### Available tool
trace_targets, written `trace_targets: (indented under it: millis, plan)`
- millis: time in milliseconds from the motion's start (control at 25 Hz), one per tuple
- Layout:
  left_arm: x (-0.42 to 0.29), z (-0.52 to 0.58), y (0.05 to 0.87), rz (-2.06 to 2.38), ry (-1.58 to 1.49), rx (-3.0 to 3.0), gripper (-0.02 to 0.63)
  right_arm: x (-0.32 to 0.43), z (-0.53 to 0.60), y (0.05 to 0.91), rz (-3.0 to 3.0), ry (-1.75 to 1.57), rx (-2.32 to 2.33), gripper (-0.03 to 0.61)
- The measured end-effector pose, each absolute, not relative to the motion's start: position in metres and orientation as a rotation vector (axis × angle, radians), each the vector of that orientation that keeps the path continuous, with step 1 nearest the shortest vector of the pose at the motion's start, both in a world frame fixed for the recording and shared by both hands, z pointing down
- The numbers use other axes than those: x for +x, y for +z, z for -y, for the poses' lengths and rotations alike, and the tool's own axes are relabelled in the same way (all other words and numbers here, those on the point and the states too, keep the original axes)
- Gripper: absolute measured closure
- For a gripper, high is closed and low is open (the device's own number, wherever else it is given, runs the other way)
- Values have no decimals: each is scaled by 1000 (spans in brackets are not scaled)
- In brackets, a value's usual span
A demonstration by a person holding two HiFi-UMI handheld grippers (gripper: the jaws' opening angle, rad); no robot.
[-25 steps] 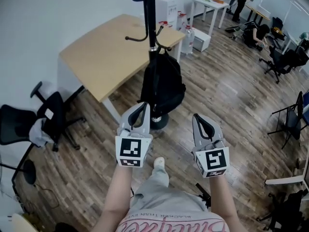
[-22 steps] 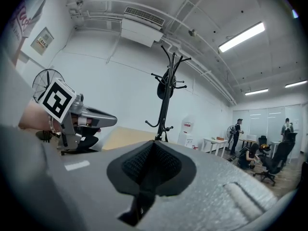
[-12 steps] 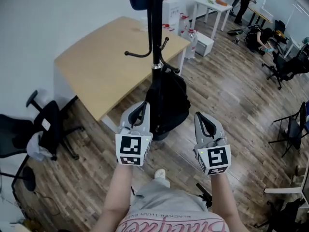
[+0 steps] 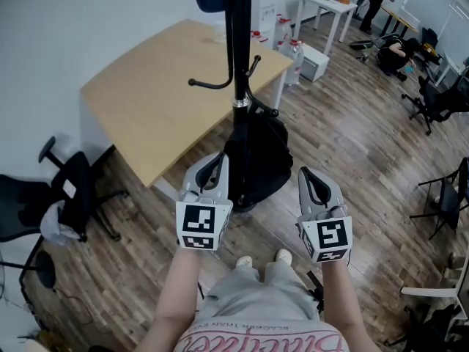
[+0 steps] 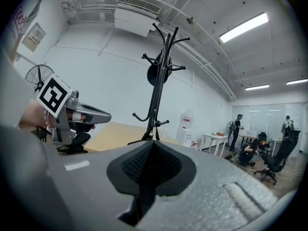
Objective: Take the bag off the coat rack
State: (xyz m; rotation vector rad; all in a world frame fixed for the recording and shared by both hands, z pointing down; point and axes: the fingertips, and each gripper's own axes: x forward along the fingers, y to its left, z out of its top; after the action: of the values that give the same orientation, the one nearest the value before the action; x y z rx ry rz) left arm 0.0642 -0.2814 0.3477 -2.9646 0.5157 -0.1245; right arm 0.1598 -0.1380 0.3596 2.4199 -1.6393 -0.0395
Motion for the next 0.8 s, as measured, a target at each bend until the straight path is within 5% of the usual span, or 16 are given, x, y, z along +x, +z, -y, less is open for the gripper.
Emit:
trace_targets:
  millis: [800]
  plan:
    - [98, 286, 358, -887, -187, -2887, 598, 228, 175, 371, 1943, -55, 2176, 575]
